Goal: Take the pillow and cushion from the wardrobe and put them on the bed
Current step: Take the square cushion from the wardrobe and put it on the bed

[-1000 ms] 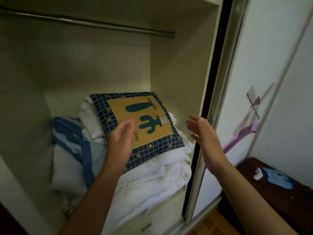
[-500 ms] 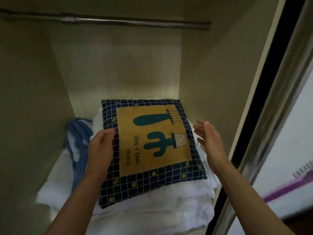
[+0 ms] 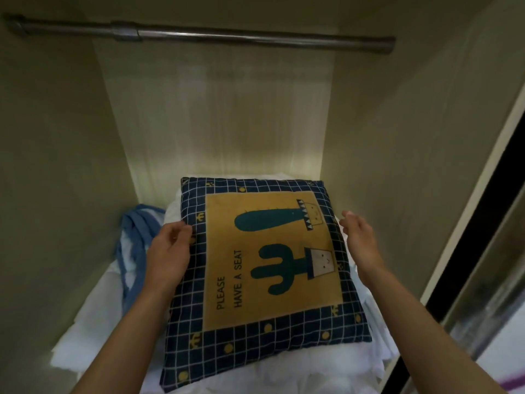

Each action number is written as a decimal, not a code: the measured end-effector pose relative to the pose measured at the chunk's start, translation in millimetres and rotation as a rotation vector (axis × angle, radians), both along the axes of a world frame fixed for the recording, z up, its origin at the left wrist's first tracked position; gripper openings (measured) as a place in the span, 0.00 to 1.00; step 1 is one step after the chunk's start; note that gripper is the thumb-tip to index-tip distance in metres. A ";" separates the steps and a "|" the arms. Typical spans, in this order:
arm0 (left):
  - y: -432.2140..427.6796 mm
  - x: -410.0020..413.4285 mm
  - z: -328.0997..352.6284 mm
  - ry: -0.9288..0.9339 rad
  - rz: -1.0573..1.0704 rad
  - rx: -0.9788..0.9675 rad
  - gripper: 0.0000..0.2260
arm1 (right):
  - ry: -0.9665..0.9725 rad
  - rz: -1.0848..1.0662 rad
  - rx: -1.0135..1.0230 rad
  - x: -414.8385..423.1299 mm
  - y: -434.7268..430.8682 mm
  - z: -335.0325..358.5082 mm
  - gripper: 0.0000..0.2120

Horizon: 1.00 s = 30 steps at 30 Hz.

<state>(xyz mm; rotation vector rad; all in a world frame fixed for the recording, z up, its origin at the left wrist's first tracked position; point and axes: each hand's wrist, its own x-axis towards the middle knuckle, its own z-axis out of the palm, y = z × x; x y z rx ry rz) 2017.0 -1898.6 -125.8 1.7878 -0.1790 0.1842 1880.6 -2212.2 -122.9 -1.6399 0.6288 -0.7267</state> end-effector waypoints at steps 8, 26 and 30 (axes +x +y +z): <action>-6.1 14.1 -22.7 0.220 -0.008 0.001 0.14 | 0.229 -0.022 0.083 30.1 -28.6 -37.2 0.20; -6.6 0.6 -7.0 0.037 0.040 -0.175 0.15 | 0.038 -0.112 0.054 25.7 -33.0 -29.7 0.15; -2.2 -8.2 3.8 0.021 0.045 -0.210 0.12 | -0.030 -0.095 0.020 2.6 -24.3 -14.6 0.12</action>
